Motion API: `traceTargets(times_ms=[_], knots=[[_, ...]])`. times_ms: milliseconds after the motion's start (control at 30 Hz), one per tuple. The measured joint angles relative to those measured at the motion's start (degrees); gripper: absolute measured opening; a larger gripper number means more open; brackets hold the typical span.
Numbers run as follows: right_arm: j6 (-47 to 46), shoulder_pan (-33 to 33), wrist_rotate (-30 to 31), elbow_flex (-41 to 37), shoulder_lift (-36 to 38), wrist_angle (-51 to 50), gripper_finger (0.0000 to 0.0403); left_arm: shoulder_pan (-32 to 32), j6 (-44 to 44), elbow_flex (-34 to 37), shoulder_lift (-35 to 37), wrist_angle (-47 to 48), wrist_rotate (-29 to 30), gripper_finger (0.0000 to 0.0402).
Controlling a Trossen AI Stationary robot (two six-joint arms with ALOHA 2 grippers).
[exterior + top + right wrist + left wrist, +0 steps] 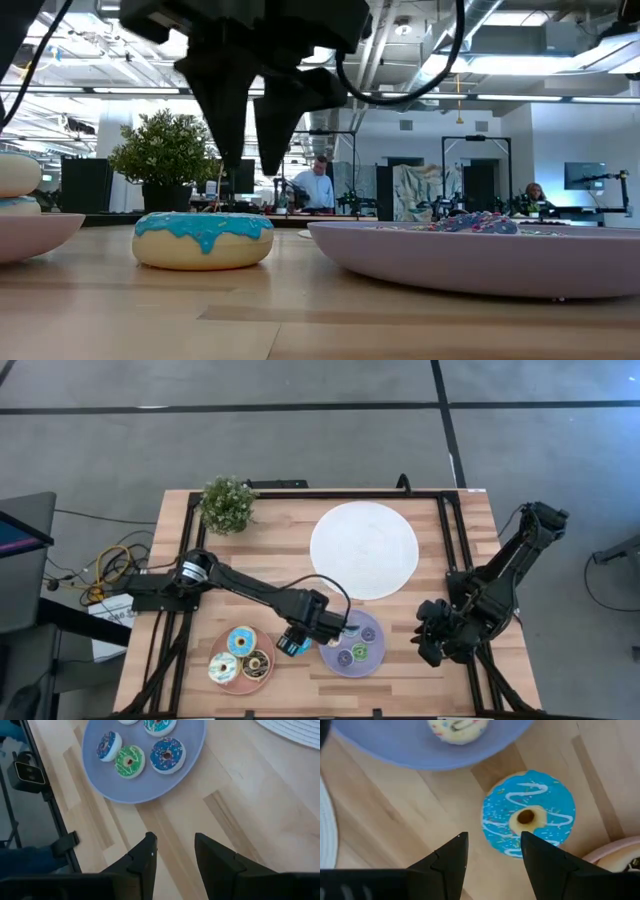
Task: Pick & Place donuts
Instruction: Put the big light blue donut on the pink plate
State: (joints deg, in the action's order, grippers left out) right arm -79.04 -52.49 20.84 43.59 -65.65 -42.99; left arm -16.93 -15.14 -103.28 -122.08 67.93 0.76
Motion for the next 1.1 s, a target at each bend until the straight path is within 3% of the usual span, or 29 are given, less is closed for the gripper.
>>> traceTargets(times_ms=[633, 1100], knots=[[2.55, 0.00, -0.22, 0.00, -0.02, 0.67, 0.0122, -0.44, 3.06, 9.81, 0.02, -9.59, -1.59, 0.0176], [2.55, 0.00, -0.31, 0.00, -0.02, 1.75, 0.0123, -1.27, 4.19, 10.72, 0.02, -12.19, -0.33, 0.0159]])
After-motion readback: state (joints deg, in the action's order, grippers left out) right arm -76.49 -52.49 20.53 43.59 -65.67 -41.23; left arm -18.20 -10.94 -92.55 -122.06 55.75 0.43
